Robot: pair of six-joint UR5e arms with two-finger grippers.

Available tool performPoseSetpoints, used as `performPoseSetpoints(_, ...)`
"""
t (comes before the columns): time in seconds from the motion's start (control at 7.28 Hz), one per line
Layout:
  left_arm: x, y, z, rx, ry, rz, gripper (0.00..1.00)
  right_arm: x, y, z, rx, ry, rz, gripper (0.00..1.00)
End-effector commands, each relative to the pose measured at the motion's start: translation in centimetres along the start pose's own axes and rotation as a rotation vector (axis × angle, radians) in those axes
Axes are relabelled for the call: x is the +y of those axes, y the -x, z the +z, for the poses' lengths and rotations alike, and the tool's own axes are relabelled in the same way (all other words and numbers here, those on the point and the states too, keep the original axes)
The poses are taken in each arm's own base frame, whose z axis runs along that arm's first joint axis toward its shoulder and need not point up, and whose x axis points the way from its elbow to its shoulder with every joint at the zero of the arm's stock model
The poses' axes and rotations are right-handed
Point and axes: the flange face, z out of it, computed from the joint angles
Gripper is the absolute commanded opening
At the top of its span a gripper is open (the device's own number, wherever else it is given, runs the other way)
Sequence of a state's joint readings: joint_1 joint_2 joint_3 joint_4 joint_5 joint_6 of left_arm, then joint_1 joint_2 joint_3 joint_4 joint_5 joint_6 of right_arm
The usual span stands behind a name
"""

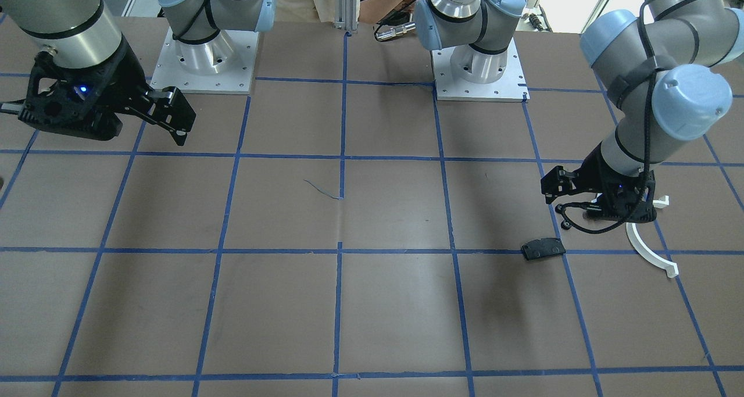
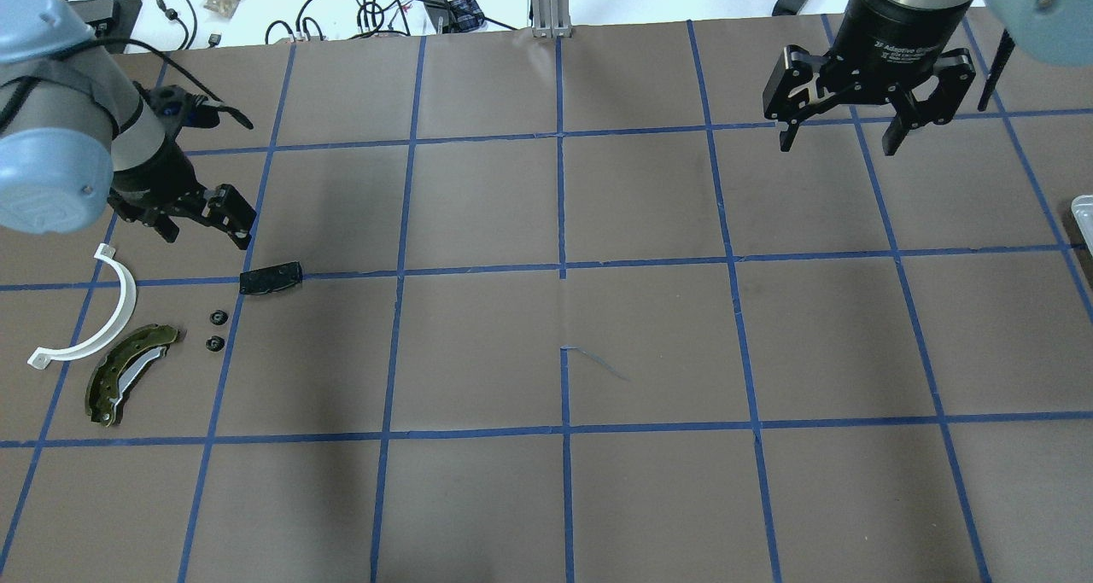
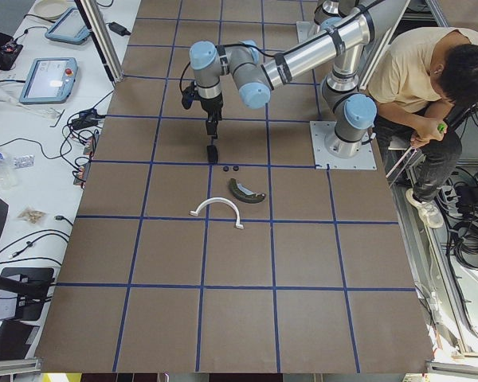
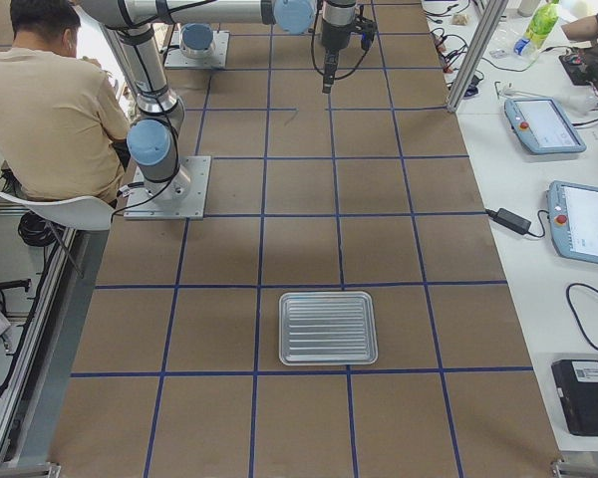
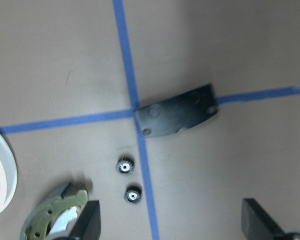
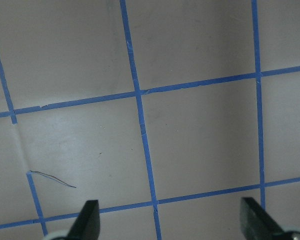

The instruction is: Place bearing gear from tray to pile

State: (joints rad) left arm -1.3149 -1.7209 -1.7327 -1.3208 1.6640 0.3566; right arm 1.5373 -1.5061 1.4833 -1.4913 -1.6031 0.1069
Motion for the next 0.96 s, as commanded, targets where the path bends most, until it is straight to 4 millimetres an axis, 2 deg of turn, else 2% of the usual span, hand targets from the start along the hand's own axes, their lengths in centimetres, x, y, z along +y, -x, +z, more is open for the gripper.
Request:
performPoseSetpoints(0.0,-0.3,-7.2,-7.7,0.010,-0.009,-0.053,1.00,-0.1,0.0,0.0,0.001,-0.002,0.001,1.00)
performPoseSetpoints(0.14,-0.1,-9.7,-10.9,0.071,-0.057,-0.123,1.00,-0.1,0.0,0.1,0.003,0.000,0.001,1.00)
performPoseSetpoints(0.41,2.1,-14.2,-15.2,0.072,-0.042,-0.087,1.00,-0.1,-0.1,0.1,0.003,0.000,0.001,1.00)
performPoseSetpoints(0.55,3.0,-15.7,-16.9,0.061,-0.060,-0.071,1.00,-0.1,-0.1,-0.1,-0.001,-0.004,0.001,1.00)
performPoseSetpoints(0.69,2.4,-16.6,-15.9,0.058,-0.040,-0.096,1.00,0.0,-0.1,-0.1,-0.002,-0.007,0.001,1.00)
performPoseSetpoints(0.82,3.7,-16.8,-16.7,0.057,-0.057,-0.080,1.00,0.0,0.0,-0.4,0.000,-0.011,-0.002,1.00)
